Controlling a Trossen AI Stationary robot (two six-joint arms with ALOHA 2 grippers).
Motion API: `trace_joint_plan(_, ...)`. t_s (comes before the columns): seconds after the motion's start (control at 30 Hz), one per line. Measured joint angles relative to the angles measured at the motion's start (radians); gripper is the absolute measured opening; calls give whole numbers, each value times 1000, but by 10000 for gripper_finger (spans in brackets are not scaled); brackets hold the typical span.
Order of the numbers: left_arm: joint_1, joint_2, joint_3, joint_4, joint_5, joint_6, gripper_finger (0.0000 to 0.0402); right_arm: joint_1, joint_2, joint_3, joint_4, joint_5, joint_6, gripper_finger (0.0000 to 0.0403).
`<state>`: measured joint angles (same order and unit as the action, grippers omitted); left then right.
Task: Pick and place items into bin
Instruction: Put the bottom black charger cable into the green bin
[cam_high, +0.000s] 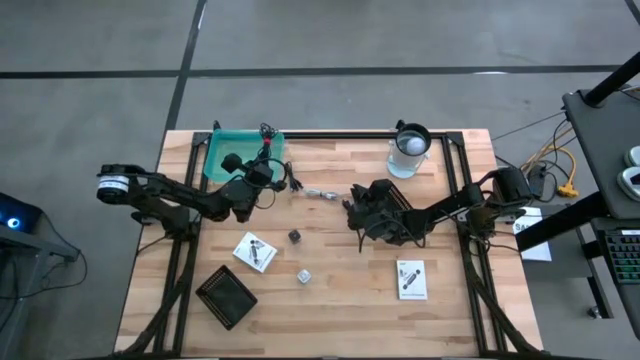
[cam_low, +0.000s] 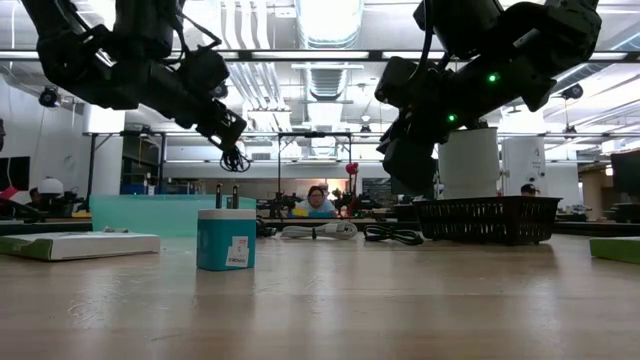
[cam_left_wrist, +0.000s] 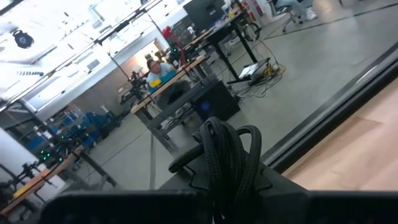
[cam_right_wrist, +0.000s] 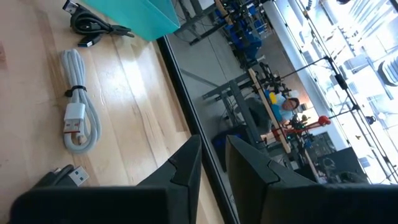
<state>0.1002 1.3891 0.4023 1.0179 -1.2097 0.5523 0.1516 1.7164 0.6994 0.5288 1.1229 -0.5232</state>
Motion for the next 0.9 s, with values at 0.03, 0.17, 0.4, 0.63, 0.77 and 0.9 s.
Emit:
trace_joint_plan(0.03, 5, 0, 0, -9, 0, -11, 10, 0, 0, 0, 0, 0, 0, 61)
trace_joint_plan(0.17, 20, 0, 0, -33, 0, -50, 10, 0, 0, 0, 0, 0, 0, 61)
trace_joint_plan(0.4, 25, 0, 0, -40, 1, -73, 10, 0, 0, 0, 0, 0, 0, 61)
trace_joint_plan(0.63, 25, -1, 0, -94, 2, -102, 10, 0, 0, 0, 0, 0, 0, 61)
trace_joint_plan(0.77, 25, -13, -1, -94, 1, -111, 10, 0, 0, 0, 0, 0, 0, 61)
trace_joint_plan(0.9, 25, -36, -1, -142, 3, -162, 10, 0, 0, 0, 0, 0, 0, 61)
